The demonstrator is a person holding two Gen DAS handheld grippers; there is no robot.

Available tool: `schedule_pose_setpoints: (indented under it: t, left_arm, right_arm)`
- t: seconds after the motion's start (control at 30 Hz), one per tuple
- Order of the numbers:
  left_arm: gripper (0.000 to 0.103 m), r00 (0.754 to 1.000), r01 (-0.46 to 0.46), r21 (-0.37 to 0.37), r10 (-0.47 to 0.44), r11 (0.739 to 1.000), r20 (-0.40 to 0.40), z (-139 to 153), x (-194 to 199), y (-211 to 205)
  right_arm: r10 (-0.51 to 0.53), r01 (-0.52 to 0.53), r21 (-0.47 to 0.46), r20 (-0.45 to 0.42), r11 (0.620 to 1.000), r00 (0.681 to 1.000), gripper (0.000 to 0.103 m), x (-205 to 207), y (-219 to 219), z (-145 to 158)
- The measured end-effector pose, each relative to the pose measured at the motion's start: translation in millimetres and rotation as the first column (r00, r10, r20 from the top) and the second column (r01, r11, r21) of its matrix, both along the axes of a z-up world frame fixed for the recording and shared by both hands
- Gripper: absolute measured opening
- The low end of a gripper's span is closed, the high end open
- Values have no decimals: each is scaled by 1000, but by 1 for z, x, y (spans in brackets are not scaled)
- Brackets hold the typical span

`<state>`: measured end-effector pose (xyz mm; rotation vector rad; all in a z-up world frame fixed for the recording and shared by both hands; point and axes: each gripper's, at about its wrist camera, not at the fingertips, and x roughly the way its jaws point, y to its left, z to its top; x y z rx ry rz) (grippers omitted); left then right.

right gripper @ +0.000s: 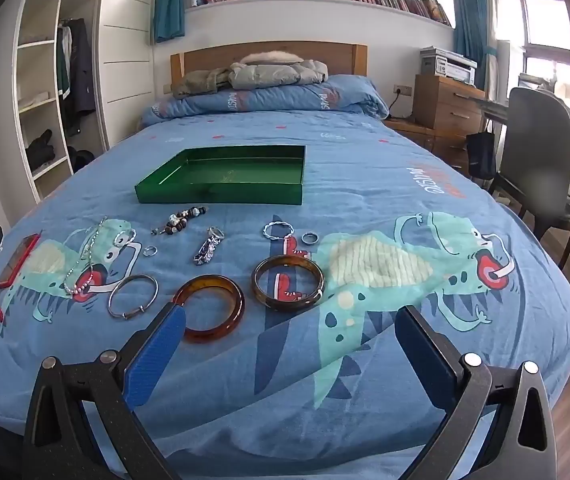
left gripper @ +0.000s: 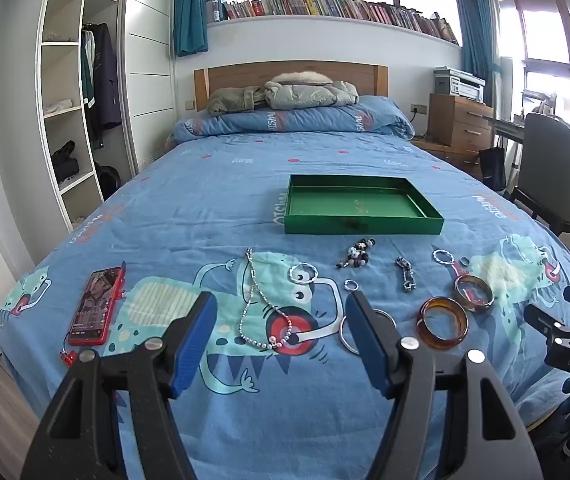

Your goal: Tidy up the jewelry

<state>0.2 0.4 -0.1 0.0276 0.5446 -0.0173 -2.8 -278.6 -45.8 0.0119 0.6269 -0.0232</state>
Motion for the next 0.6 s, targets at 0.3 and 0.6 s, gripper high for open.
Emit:
schedule_pose_setpoints:
  t: [0.3,0.6]
  left_arm:
    - [65,1000,-1,0,1,1000,0,0,-4,2]
    - [65,999,-5,0,5,1000,-42,-9,1,-2]
  right_arm:
    - [17,-17,6,-14,1000,1000,103,-2,3,-1]
    - [21,-21,27,-12,999,1000,103,-2,5,-3]
